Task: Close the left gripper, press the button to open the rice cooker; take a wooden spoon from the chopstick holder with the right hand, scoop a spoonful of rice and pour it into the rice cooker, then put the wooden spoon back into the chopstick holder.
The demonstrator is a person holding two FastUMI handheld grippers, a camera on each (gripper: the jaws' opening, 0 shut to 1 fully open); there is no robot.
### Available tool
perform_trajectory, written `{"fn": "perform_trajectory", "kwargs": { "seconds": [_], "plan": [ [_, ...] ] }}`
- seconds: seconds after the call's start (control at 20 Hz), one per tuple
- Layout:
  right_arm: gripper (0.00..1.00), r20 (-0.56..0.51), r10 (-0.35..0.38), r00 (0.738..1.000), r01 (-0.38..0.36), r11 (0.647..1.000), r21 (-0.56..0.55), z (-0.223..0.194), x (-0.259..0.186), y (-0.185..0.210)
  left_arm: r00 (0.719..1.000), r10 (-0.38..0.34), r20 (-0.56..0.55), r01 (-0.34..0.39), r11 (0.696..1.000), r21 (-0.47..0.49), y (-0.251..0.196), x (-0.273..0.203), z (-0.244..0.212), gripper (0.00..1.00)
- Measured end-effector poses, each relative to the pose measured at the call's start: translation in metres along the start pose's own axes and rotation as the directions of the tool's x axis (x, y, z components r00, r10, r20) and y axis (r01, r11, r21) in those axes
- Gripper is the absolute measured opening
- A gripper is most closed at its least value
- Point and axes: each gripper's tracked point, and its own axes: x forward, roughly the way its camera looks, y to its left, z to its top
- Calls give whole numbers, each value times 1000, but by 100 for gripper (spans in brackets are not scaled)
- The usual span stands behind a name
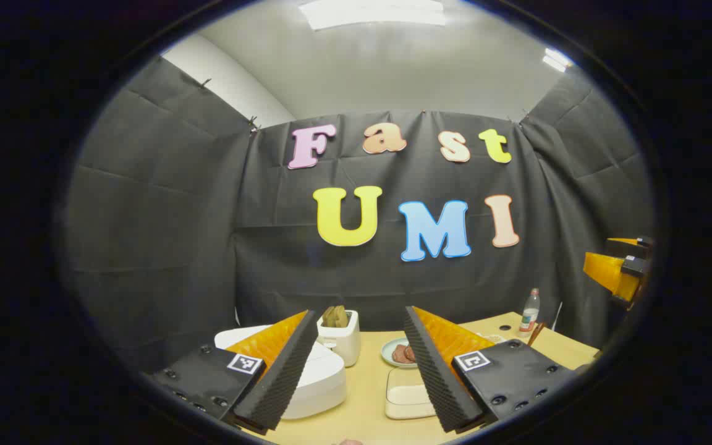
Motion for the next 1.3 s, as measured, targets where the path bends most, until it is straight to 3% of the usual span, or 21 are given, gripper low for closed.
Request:
{"fn": "perform_trajectory", "kwargs": {
  "seconds": [0.35,0.45,0.5,0.7,0.9,1.3],
  "plan": [
    [96,-34,-7,999,8,1000,7,-11,5,-5,999,39,-9,-39,999,0,8,2,-1,97],
    [96,-30,-15,999,15,1000,11,-10,7,-8,999,35,-6,-35,999,10,5,2,0,99],
    [96,-30,-16,999,17,1000,16,-10,7,-9,999,31,-6,-31,999,12,2,2,0,94],
    [96,-24,-22,999,22,1000,20,-11,10,-13,1000,22,-7,-22,1000,15,1,4,-1,94],
    [96,-24,-21,999,21,999,24,-11,12,-13,1000,19,-1,-19,999,27,0,4,2,98],
    [96,-19,-22,1000,22,1000,15,-9,14,-14,1000,21,-1,-21,1000,-17,6,10,2,96]
  ]
}}
